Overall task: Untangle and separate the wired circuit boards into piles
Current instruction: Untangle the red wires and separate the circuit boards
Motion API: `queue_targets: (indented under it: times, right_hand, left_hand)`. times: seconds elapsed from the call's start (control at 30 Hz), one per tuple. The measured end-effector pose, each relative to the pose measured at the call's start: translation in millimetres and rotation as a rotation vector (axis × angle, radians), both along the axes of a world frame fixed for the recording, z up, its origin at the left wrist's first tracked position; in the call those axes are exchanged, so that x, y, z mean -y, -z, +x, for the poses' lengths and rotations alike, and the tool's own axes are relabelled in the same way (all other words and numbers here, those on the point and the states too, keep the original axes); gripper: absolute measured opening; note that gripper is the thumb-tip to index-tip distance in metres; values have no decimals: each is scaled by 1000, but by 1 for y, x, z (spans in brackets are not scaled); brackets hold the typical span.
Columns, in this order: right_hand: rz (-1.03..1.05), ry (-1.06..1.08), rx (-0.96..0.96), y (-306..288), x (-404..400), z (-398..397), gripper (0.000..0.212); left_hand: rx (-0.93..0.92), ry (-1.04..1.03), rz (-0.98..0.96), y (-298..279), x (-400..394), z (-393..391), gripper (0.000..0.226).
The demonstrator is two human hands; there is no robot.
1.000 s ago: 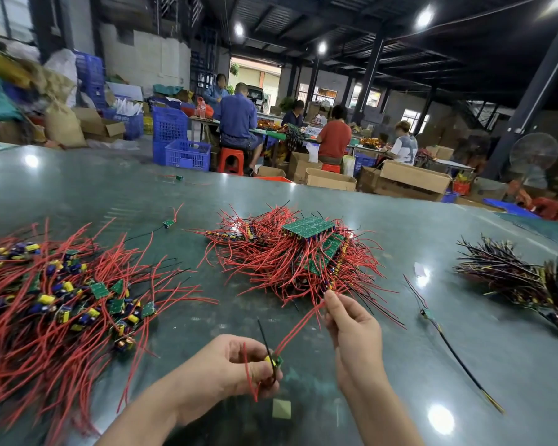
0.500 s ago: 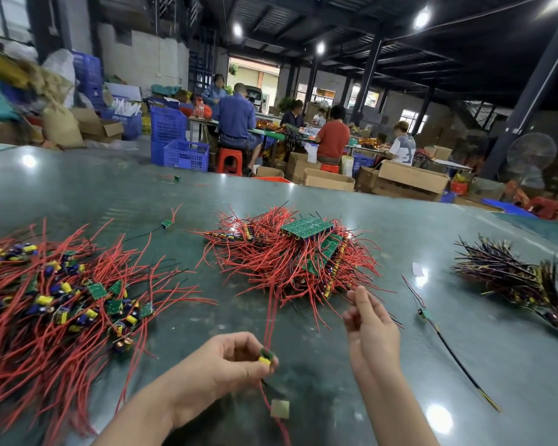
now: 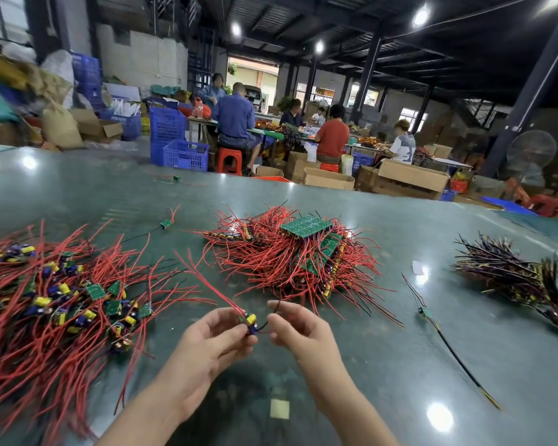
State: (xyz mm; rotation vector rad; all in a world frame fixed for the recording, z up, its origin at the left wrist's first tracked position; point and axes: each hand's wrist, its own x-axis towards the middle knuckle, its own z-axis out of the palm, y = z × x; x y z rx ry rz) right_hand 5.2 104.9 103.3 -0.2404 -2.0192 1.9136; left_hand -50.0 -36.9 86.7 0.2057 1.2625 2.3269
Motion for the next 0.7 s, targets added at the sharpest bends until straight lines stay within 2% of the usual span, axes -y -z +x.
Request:
queue_targets:
  times: [0.07,0.23,0.3,0.37,0.47,0.57,0.7]
  right_hand:
    - [5,20,-29,-2,-3,1,14]
    - [131,102,-153,-8,-11,6,12]
    - [155,89,-214,-12,-16,8,12]
    - [219,50,-286,-15,-17,10,15]
    - [356,17,-361,-15,-11,11,17]
    - [428,14,-380,-15,-7,12,12]
    - [436,50,-337,-13,-3,11,13]
  left_hand:
    - [-48,42,-6,0,1,3,25]
    - [-76,194,-49,-2,1,5,20]
    - [-19,203,-41,-3,0,4,6]
    - [22,238,-26,-5,1,4,26]
    - [-14,318,-121,-8,-1,9,46]
    - [-40,358,-199,-9,-5,15,46]
    - [-30,304,-182,-8,-6,16,34]
